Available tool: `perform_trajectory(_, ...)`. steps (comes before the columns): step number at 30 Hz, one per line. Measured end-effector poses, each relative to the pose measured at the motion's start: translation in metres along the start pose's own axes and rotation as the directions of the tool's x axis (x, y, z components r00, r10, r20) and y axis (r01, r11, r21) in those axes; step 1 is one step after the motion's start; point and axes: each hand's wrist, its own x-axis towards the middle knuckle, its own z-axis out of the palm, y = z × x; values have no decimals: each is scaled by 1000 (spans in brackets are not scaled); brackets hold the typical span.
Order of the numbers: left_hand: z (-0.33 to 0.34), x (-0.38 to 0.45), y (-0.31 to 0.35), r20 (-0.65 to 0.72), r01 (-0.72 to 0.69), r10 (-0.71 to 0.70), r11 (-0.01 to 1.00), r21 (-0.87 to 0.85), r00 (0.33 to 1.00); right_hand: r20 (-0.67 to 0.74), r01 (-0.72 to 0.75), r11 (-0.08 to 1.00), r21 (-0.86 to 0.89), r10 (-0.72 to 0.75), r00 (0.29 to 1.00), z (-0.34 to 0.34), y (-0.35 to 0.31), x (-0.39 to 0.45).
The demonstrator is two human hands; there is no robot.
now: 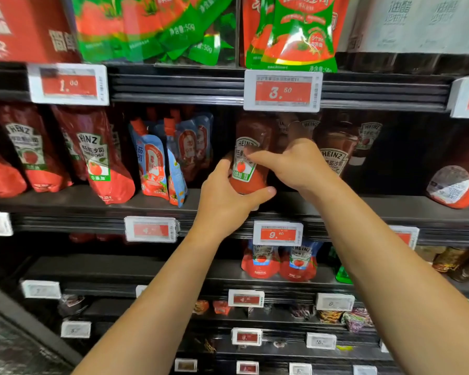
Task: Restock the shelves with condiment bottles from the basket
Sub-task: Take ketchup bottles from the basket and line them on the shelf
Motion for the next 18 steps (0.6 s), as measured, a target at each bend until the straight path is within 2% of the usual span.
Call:
perform_trajectory(2, 4, 7, -2, -64, 77, -74, 996, 54, 995, 53, 16, 990, -143, -9, 999, 0, -4, 2)
perform_trajectory(4, 8, 11, -3, -91, 106, -97, 989, 103, 991, 83, 5, 982, -189, 11, 996, 0, -6, 2)
perform_trajectory(8, 14, 18, -7, -146, 101, -69, 969, 224, 987, 123, 46, 972, -229, -18, 992, 2, -2, -2)
perform_trajectory(12, 18, 19, -9, -152, 70, -34, 969, 237, 988, 94, 143, 938, -315, -119, 988, 4, -1, -12)
perform_trajectory(16, 19, 15, -6, -145, 82, -43, 958, 274, 988, 83, 106, 974, -198, -91, 992, -12, 12, -31)
perform_trajectory(18, 20, 3, -5, -219, 49, 28, 940, 338, 975, 41, 109, 986, -123, -105, 994, -27, 23, -43)
